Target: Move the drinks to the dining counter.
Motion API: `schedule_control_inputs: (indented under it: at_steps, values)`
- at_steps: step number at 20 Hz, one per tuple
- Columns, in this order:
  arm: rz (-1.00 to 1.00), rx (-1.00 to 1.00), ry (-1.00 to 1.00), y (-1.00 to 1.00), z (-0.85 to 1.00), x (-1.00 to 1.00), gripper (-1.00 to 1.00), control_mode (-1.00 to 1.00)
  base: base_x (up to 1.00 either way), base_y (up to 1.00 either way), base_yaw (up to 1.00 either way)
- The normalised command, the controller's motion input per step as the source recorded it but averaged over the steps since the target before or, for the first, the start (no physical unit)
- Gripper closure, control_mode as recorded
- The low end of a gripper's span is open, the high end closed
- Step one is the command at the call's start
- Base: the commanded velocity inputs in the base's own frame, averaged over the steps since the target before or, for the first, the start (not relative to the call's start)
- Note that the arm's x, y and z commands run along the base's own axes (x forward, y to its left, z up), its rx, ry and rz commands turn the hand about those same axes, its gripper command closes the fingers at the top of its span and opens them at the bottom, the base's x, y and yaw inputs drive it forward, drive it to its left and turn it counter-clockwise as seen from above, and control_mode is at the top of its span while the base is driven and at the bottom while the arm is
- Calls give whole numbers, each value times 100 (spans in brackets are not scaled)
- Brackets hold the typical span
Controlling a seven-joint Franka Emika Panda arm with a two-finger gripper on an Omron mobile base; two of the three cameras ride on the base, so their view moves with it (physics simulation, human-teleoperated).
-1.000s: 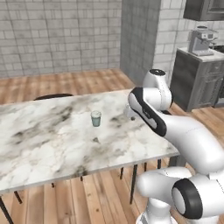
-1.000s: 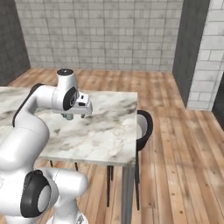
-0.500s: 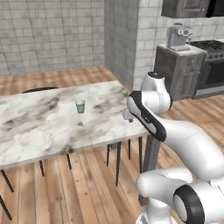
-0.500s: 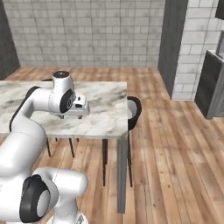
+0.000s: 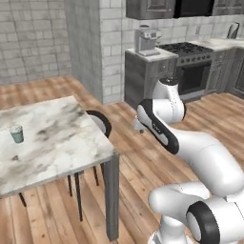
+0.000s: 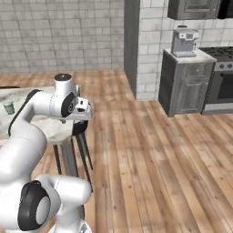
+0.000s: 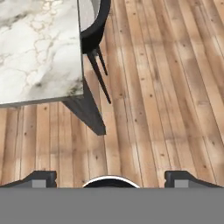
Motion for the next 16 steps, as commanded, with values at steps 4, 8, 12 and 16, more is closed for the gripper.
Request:
schedule_control_inputs:
  at_steps: [4,8,12,16]
  values:
    - [0,0,0,0,0,0,-100,100,33,-100,-27]
    - [0,0,0,0,0,0,-100,100,54,-100,-23]
    - [0,0,0,0,0,0,-100,100,34,-95,-30]
    - [0,0,0,0,0,0,-100,100,51,-81,-33]
